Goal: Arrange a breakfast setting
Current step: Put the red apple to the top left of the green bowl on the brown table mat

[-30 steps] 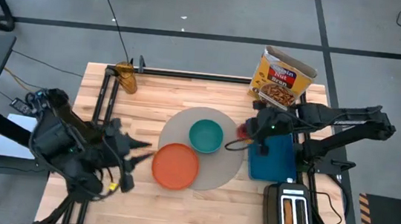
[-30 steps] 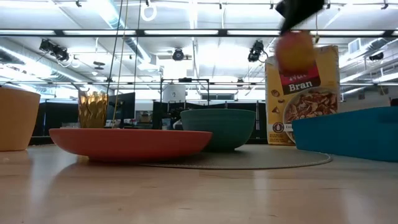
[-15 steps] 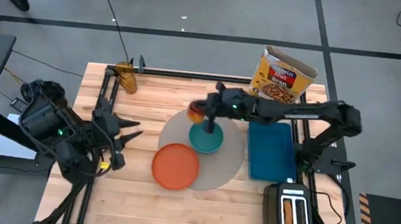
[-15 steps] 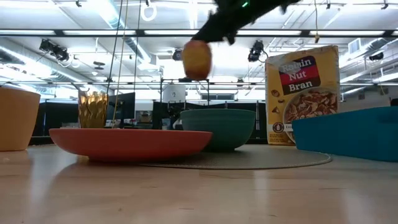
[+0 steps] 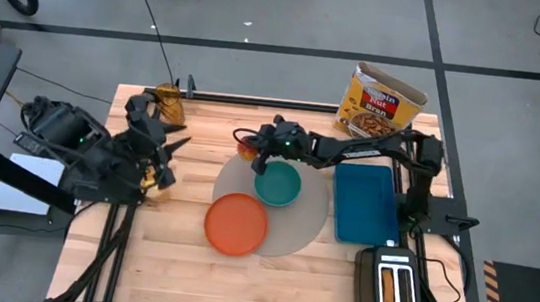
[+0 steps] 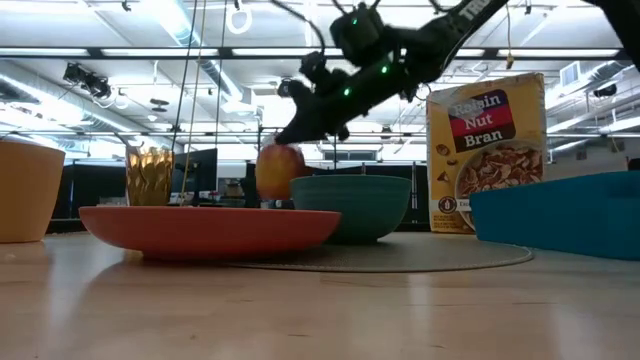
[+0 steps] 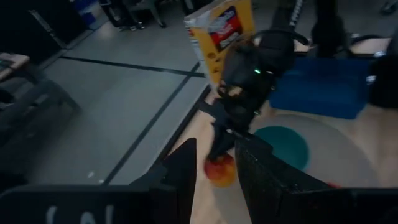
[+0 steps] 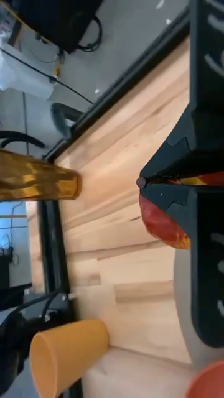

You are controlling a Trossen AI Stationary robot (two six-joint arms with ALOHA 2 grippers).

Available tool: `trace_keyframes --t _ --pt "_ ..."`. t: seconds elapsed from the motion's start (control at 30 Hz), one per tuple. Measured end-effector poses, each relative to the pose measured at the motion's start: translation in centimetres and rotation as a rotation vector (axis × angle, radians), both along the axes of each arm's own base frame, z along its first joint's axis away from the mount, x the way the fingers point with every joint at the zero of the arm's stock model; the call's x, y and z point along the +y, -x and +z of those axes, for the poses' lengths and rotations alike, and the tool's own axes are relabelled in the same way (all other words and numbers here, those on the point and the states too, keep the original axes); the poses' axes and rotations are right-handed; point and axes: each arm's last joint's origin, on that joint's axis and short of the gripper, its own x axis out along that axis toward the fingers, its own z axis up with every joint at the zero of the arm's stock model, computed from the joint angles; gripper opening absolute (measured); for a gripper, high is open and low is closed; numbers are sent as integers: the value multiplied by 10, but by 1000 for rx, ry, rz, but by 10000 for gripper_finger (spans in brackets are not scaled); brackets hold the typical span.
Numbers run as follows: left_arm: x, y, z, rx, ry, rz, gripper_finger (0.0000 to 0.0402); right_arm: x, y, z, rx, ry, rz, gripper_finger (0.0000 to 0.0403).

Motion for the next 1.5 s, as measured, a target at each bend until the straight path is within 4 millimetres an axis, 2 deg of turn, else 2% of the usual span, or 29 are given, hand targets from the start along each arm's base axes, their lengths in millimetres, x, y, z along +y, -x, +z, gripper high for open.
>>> trace_keyframes --t 0.17,0.33,0.8,1.07,1.23,1.5 --pt "10 -1 1 13 -18 40 118 -4 -5 -22 30 -50 -26 14" --pt "11 -2 1 33 -15 26 118 -5 -7 -32 32 -96 -47 15" --pt "5 -1 0 -4 38 23 118 -19 -3 -32 21 -136 -91 16" --pt "4 0 0 -22 61 28 118 -19 -7 -44 25 -191 -62 15" --pt "4 0 0 -22 61 28 118 -17 -7 -44 20 -185 -76 15" --pt "4 0 0 -22 60 28 118 -17 -7 -43 15 -167 -77 40"
